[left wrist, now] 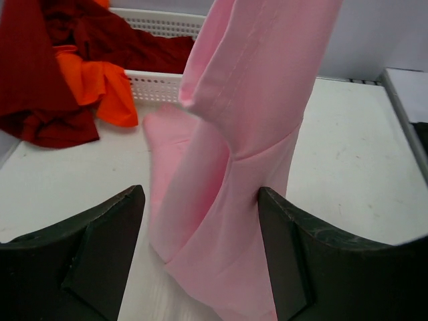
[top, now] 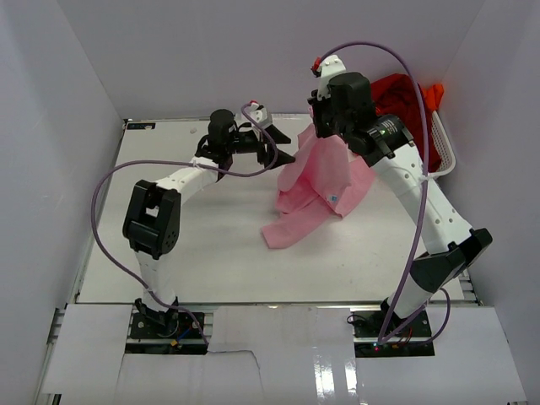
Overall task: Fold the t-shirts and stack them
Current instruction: Flatten out the tshirt
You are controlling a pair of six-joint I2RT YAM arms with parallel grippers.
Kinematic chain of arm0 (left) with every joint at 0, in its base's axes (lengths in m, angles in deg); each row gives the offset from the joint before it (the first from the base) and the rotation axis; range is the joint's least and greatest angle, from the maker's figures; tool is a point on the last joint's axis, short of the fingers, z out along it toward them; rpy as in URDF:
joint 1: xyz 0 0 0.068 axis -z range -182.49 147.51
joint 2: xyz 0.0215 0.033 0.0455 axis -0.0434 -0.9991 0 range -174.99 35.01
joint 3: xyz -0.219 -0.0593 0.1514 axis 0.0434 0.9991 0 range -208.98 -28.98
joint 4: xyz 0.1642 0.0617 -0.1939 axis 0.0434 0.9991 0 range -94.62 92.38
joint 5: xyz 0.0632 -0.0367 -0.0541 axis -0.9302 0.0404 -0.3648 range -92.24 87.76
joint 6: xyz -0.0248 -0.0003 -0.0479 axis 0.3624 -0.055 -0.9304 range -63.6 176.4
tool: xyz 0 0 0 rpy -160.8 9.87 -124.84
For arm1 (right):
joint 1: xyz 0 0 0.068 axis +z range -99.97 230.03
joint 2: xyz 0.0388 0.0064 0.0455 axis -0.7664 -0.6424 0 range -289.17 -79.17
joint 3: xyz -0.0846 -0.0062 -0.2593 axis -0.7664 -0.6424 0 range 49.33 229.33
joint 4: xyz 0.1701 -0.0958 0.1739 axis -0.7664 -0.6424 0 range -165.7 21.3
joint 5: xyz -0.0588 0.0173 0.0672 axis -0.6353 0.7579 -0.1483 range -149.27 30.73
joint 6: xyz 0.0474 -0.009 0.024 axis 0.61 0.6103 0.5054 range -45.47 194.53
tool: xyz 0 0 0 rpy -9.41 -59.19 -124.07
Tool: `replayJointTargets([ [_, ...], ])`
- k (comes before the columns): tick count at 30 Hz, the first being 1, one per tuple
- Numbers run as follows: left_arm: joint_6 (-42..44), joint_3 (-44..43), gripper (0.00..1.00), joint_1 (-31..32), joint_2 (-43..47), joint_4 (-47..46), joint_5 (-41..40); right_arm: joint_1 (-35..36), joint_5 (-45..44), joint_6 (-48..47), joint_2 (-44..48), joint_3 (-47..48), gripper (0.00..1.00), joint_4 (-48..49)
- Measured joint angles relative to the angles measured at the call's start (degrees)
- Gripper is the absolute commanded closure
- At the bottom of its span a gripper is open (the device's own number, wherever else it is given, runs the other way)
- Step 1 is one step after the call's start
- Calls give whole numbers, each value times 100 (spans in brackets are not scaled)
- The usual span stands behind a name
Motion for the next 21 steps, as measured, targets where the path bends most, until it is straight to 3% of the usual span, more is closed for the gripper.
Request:
replayJointTargets([
  [6, -686, -817, 31, -302, -1250, -444, 1360, -26, 138, 13, 125, 4, 92, -103],
  [8, -1141, -817, 52, -321, -1521, -769, 1709, -35, 166, 15, 125, 11, 92, -151],
  [10, -1668, -817, 62, -310, -1742, -1209, 2013, -57, 197, 17, 118, 35, 92, -243],
  [13, -2868, -817, 66, -286, -1945, -2334, 2367, -109, 269, 31, 118, 107, 92, -291],
  [16, -4677, -981, 74, -249, -2162, -3676, 2594, -186, 407, 101, 118, 181, 92, -295],
  [17, -5222, -1102, 92, -229, -2245, -3950, 2656, -208, 442, 131, 118, 201, 92, -297],
  [18, -5751, -1255, 100, -203, -2332, -4179, 2682, -225, 468, 153, 118, 210, 92, -297],
  [21, -6745, -1392, 100, -105, -2415, -4640, 2747, -269, 555, 190, 118, 212, 92, -299],
])
